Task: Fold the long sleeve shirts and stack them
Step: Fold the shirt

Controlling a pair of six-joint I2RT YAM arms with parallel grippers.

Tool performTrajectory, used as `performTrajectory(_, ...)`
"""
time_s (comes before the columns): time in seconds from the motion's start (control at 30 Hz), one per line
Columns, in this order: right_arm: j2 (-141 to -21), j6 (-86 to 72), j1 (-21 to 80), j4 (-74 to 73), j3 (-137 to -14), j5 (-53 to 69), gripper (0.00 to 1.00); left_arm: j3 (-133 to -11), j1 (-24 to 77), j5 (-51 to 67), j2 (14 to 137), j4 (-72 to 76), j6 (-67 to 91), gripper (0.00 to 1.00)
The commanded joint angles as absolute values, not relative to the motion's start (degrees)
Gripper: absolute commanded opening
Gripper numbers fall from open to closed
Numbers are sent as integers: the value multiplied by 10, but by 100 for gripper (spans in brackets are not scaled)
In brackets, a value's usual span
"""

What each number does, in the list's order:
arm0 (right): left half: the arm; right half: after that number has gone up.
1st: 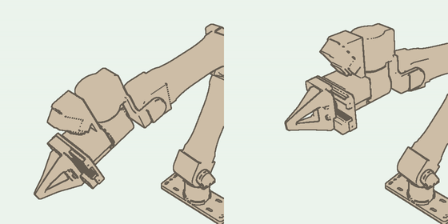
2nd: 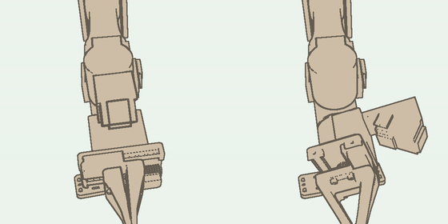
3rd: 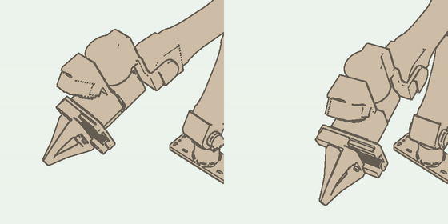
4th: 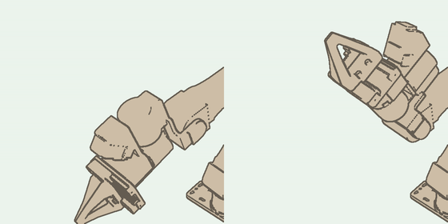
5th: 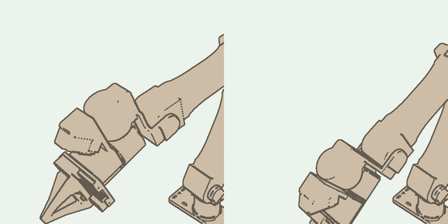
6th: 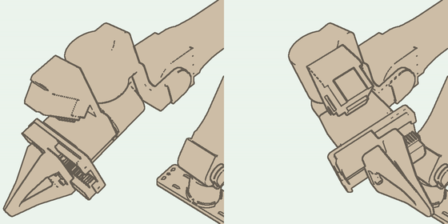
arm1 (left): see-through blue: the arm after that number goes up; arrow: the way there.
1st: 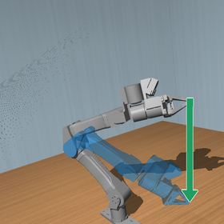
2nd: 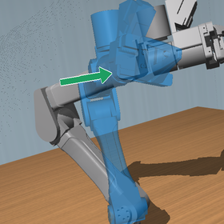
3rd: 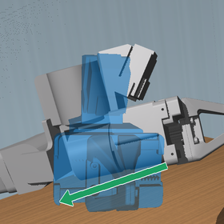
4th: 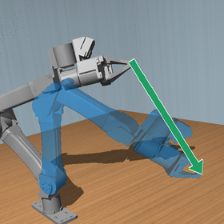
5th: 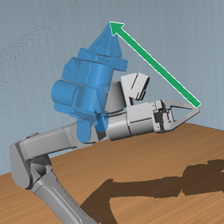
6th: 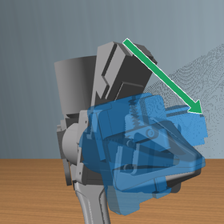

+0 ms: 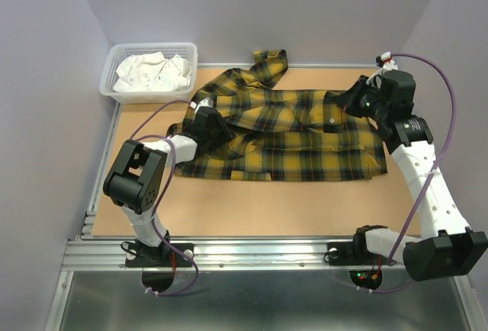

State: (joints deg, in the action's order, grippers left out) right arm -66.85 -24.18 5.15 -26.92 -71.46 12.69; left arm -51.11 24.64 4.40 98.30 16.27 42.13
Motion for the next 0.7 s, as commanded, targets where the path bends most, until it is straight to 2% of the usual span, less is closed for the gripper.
performTrajectory(0.0,-634,-246,47,-257,-750,138,1,-539,239,-24,990,192,445,41)
performTrajectory(0.4,-579,-218,47,-263,-644,131,1,-499,216,-37,998,236,553,41)
performTrajectory(0.67,-562,-199,47,-261,-521,-12,1,-461,202,-12,962,243,600,41)
